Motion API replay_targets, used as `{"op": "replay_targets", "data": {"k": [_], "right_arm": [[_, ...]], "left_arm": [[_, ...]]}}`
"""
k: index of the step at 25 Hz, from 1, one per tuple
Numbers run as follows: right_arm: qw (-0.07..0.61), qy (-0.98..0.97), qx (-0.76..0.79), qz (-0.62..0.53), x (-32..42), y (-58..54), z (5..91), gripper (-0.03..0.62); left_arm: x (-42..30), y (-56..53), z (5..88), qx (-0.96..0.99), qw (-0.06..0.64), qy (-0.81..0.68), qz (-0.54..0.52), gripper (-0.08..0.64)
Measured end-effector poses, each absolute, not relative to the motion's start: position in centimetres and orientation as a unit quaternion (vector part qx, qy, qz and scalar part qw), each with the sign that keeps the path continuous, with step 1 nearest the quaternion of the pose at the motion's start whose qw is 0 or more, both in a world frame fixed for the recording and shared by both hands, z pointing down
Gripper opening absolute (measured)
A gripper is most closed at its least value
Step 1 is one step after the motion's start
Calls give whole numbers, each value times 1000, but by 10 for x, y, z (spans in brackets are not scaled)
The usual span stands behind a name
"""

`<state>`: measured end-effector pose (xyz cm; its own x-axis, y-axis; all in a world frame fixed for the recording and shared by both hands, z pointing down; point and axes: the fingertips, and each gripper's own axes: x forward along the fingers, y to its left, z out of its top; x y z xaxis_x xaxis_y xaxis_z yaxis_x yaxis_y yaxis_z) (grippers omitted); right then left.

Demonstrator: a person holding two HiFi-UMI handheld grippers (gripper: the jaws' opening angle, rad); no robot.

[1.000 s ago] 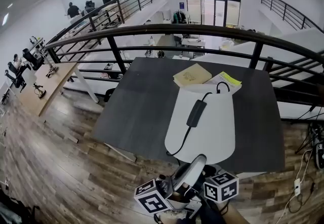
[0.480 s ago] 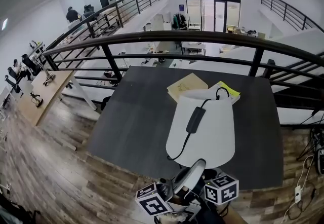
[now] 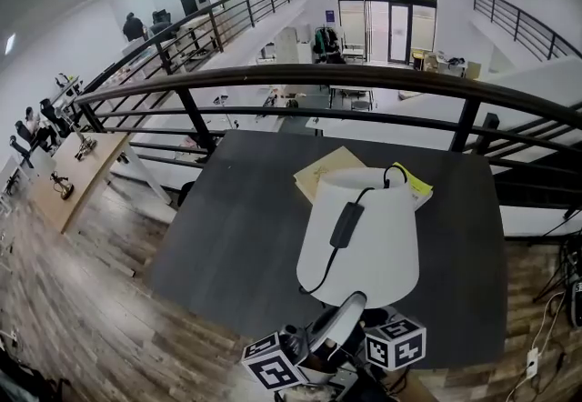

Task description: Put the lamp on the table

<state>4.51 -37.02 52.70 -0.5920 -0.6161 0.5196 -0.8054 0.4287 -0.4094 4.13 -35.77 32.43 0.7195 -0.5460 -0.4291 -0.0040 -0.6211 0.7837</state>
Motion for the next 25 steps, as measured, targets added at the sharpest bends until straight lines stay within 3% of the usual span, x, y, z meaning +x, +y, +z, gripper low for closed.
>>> {"op": "replay_targets", "data": {"k": [25], "right_arm": [[164, -826, 434, 321, 79, -470, 562, 215]], "left_arm": [[71, -455, 360, 829, 418, -175, -328, 34]]}}
